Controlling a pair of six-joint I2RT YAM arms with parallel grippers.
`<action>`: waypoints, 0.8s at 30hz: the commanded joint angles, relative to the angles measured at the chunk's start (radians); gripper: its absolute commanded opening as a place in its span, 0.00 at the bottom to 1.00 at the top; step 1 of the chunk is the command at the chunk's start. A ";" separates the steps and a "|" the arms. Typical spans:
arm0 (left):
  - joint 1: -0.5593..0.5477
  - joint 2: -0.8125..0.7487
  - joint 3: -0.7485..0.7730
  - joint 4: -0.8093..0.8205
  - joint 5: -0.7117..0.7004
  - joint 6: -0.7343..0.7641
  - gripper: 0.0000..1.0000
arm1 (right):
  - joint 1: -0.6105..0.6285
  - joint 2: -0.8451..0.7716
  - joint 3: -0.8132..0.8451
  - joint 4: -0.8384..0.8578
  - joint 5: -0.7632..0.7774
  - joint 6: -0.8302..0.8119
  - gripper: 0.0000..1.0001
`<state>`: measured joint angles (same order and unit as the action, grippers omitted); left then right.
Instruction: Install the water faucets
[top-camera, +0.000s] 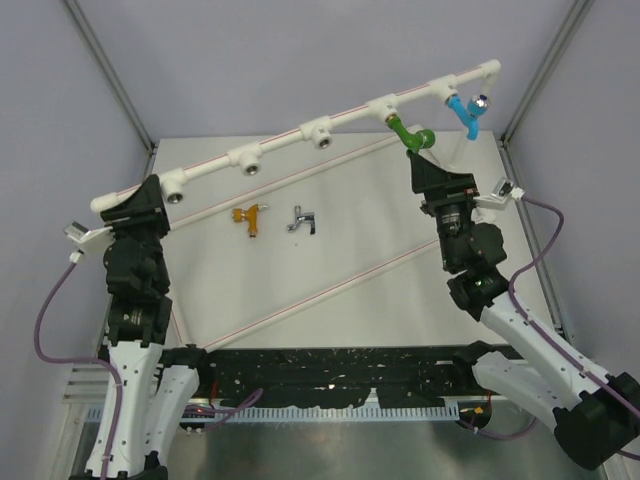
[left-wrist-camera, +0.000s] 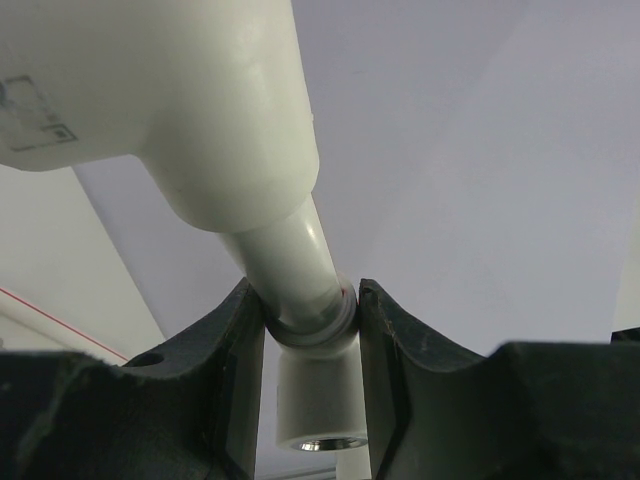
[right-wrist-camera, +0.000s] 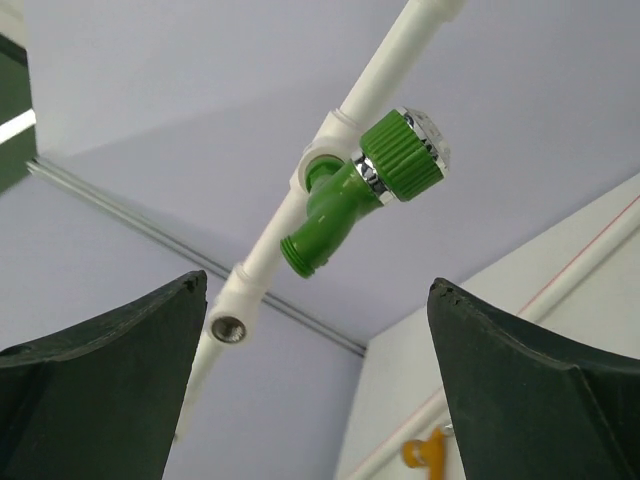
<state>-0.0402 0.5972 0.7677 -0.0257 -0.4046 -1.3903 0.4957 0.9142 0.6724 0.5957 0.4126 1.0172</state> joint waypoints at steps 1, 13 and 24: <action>-0.018 -0.011 0.002 -0.051 0.013 0.088 0.12 | 0.003 -0.112 -0.046 -0.028 -0.079 -0.352 0.95; -0.018 -0.085 0.015 -0.120 0.058 0.411 0.74 | 0.003 -0.416 -0.039 -0.398 -0.273 -1.386 0.95; -0.050 -0.275 0.021 -0.290 0.141 0.873 0.96 | -0.066 -0.261 0.016 -0.235 -0.552 -1.980 0.96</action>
<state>-0.0597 0.4061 0.7811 -0.1875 -0.3202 -0.7738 0.4808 0.5934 0.6182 0.2569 0.0189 -0.7185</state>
